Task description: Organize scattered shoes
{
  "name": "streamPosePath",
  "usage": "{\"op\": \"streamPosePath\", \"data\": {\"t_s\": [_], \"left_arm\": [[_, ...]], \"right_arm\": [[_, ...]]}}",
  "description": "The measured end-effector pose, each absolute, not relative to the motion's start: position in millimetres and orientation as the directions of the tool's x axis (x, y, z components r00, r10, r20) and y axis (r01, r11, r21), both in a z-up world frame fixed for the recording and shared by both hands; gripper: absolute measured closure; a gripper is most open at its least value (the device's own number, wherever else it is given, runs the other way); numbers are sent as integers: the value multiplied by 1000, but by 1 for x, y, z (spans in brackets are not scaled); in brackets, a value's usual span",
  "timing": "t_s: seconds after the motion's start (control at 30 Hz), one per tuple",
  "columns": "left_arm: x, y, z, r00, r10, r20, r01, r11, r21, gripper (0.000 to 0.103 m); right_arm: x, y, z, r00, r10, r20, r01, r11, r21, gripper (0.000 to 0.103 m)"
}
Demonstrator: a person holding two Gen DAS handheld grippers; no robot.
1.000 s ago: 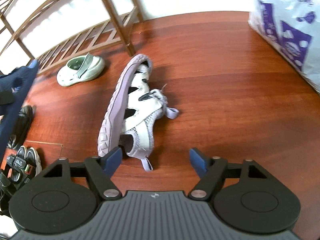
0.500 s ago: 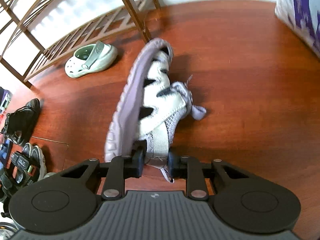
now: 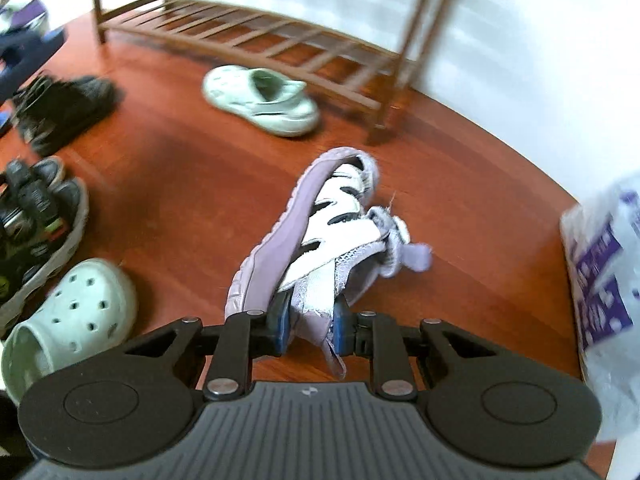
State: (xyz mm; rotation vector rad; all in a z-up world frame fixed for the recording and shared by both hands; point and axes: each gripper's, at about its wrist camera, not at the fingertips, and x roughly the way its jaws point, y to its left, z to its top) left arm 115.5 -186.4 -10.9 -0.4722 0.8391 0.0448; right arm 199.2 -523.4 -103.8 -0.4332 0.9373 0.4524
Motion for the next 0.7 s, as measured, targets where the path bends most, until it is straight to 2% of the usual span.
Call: {"op": "streamPosePath", "data": {"t_s": [0.27, 0.3, 0.33, 0.4, 0.43, 0.53, 0.7], "left_arm": [[100, -168, -10, 684, -118, -720, -248, 891, -382, 26], [98, -166, -10, 685, -113, -720, -253, 890, -380, 26], [96, -163, -11, 685, -108, -721, -259, 888, -379, 26], [91, -158, -11, 685, -98, -722, -273, 884, -380, 26], [89, -156, -11, 686, -95, -722, -278, 882, -380, 26], [81, -149, -10, 688, -79, -722, -294, 879, -376, 26], [67, -142, -7, 691, -54, -721, -320, 872, -371, 26]], "right_arm": [[198, -492, -115, 468, 202, -860, -593, 794, -136, 77], [197, -490, -115, 465, 207, -861, -596, 792, -132, 66], [196, -488, -115, 462, 211, -861, -599, 791, -127, 42], [195, -488, -110, 465, 237, -853, -596, 796, -104, 16], [195, -491, -105, 473, 260, -842, -589, 804, -83, 12], [203, -496, -97, 485, 282, -828, -562, 826, -48, 8], [226, -499, -108, 485, 273, -831, -530, 847, -30, 4]]}}
